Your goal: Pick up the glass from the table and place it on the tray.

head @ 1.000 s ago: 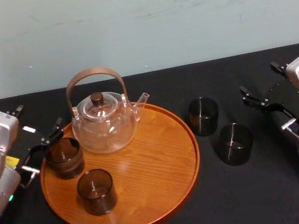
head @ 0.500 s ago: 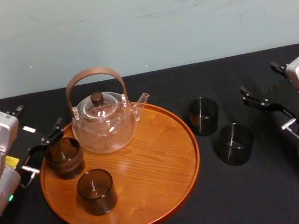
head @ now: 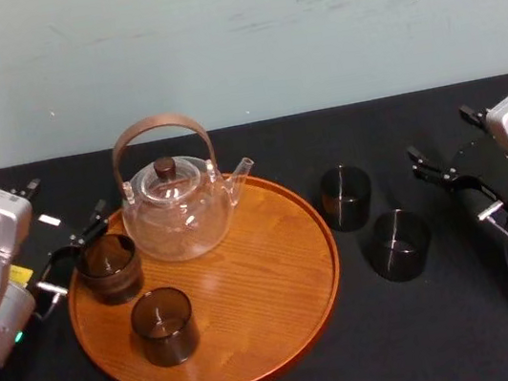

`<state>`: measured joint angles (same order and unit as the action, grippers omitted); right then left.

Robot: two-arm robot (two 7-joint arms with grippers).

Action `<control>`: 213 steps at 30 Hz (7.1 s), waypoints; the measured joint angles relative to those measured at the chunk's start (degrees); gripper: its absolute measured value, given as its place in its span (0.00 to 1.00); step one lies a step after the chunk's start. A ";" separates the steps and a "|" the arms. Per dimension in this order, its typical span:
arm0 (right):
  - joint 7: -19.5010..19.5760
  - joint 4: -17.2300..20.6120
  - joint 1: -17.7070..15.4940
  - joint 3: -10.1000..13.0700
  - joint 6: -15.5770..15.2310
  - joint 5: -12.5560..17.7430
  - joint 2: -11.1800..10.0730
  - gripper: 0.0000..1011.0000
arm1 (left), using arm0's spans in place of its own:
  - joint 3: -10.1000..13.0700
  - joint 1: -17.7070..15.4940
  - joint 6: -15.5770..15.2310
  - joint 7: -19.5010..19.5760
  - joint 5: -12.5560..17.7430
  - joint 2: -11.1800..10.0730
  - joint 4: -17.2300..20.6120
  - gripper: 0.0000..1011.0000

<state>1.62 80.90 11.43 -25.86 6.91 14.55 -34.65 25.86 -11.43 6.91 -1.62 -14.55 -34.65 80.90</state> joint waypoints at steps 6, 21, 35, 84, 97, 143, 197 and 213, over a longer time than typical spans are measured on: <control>0.00 0.00 0.00 0.00 0.00 0.00 0.00 0.99 | 0.00 0.00 0.00 0.00 0.00 0.00 0.00 0.99; -1.57 -0.02 -0.15 0.40 0.70 0.60 0.20 0.99 | 0.00 0.00 0.00 0.00 0.00 0.00 0.00 0.99; -8.81 8.92 -3.65 1.18 -1.68 3.06 -0.72 0.99 | 0.00 0.00 0.00 0.00 0.00 0.00 0.00 0.99; -7.81 21.83 -23.44 8.80 -7.20 2.65 0.52 0.99 | 0.00 0.00 0.00 0.00 0.00 0.00 0.00 0.99; -8.74 19.96 -24.61 10.96 -6.60 2.41 2.43 0.99 | 0.00 0.00 0.00 0.00 0.00 0.00 0.00 0.99; -20.63 3.75 -12.78 12.34 -7.74 0.67 10.75 0.99 | 0.00 0.00 0.00 0.00 0.00 0.00 0.00 0.99; -25.99 3.60 -6.56 7.90 -6.60 -0.30 11.29 0.90 | 0.00 0.00 0.00 0.00 0.00 0.00 0.00 0.99; -31.38 -0.92 1.88 -0.89 -5.21 -1.35 15.03 0.89 | 0.00 0.00 0.00 0.00 0.00 0.00 0.00 0.99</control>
<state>-29.76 79.98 13.31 -26.75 1.70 13.20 -19.61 25.86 -11.43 6.91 -1.62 -14.55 -34.64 80.90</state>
